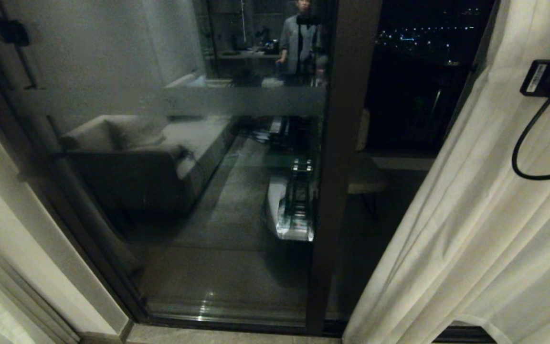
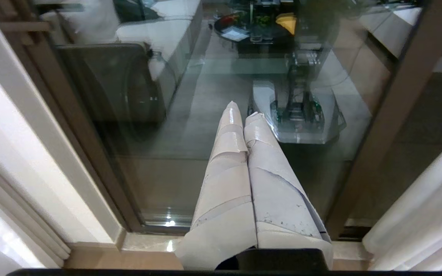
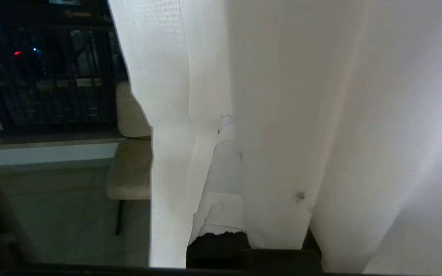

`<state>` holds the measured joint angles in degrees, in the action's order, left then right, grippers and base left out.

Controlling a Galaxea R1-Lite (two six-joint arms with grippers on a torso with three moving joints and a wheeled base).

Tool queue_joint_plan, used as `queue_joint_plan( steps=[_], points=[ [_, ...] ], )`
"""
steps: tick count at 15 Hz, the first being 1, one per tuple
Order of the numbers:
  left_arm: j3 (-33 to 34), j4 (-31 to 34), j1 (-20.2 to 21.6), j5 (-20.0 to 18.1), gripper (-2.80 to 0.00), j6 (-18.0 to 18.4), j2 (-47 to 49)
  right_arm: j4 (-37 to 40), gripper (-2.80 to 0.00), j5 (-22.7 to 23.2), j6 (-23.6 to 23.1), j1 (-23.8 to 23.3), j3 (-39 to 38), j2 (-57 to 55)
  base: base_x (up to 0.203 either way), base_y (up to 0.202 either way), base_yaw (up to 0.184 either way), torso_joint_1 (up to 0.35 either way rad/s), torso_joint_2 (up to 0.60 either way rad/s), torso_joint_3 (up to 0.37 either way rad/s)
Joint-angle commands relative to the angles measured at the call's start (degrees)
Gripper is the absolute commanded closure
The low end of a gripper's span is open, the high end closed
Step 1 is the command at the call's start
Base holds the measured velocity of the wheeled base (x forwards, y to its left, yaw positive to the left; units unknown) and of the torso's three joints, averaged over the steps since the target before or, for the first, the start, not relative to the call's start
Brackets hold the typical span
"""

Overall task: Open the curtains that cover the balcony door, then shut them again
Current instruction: Pull the inner curtains open on both sides

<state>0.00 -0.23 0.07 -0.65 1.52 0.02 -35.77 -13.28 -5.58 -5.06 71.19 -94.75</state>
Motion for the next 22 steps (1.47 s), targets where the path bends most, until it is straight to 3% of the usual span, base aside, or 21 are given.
queue_joint_plan(
  steps=[1, 22],
  points=[
    [0.0, -0.03, 0.01, 0.03, 0.0, -0.21, -0.02, -0.27, 0.0, -0.08, -0.04, -0.56, -0.18, 0.53, 0.0, -0.188, 0.003, -0.001, 0.0, 0.002],
    [0.0, -0.03, 0.01, 0.03, 0.0, -0.82, -0.02, 0.0, 0.0, 0.36, -0.92, -9.57, -0.79, 1.24, 0.0, -0.19, 0.001, 0.002, 0.0, 0.002]
  ],
)
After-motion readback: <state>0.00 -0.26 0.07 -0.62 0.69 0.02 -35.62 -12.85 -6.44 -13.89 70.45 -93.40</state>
